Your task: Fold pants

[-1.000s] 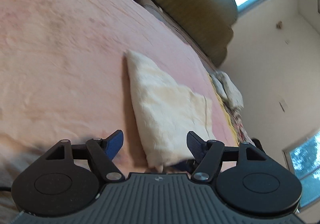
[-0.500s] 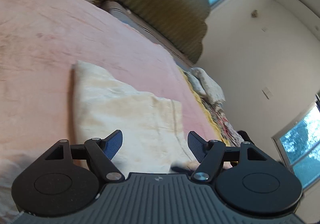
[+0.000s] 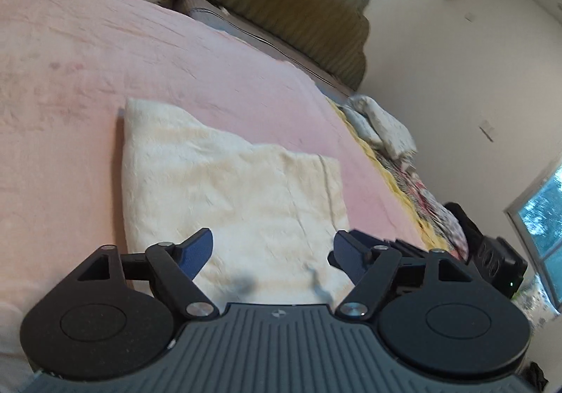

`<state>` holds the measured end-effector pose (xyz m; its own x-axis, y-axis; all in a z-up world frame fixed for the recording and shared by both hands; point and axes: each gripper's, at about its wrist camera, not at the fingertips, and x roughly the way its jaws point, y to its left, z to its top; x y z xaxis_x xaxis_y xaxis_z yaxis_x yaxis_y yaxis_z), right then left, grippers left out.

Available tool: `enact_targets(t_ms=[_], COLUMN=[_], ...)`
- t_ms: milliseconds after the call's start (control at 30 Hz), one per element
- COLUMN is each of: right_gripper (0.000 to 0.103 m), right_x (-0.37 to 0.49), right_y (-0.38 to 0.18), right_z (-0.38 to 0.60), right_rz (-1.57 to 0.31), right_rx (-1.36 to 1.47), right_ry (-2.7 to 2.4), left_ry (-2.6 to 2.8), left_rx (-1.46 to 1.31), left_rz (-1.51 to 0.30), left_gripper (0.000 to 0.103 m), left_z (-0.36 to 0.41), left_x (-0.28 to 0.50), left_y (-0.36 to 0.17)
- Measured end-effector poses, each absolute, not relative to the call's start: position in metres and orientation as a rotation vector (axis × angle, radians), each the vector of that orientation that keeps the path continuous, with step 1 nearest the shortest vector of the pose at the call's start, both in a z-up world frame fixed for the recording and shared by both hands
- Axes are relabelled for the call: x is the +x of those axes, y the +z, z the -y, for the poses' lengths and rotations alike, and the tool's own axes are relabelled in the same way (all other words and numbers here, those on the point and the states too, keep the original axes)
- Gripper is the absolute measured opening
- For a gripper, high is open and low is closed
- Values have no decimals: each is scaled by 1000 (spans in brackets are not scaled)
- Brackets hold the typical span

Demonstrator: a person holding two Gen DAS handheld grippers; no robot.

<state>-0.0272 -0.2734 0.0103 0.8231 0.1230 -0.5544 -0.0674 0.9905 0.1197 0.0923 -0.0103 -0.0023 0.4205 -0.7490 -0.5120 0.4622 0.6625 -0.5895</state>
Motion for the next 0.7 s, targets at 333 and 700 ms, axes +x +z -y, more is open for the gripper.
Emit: enact_targets(t_ms=[333, 700], right_gripper=[67, 81], right_x=[-25, 18], right_y=[3, -46], right_z=[316, 418], right_rz=[-577, -687], right_rx=[226, 720], right_ry=[27, 254], left_ry=[-667, -725], left_rx=[-113, -460], left_rz=[-686, -994], left_gripper=[85, 92], left_z=[20, -33], left_x=[87, 162], left_y=[7, -40])
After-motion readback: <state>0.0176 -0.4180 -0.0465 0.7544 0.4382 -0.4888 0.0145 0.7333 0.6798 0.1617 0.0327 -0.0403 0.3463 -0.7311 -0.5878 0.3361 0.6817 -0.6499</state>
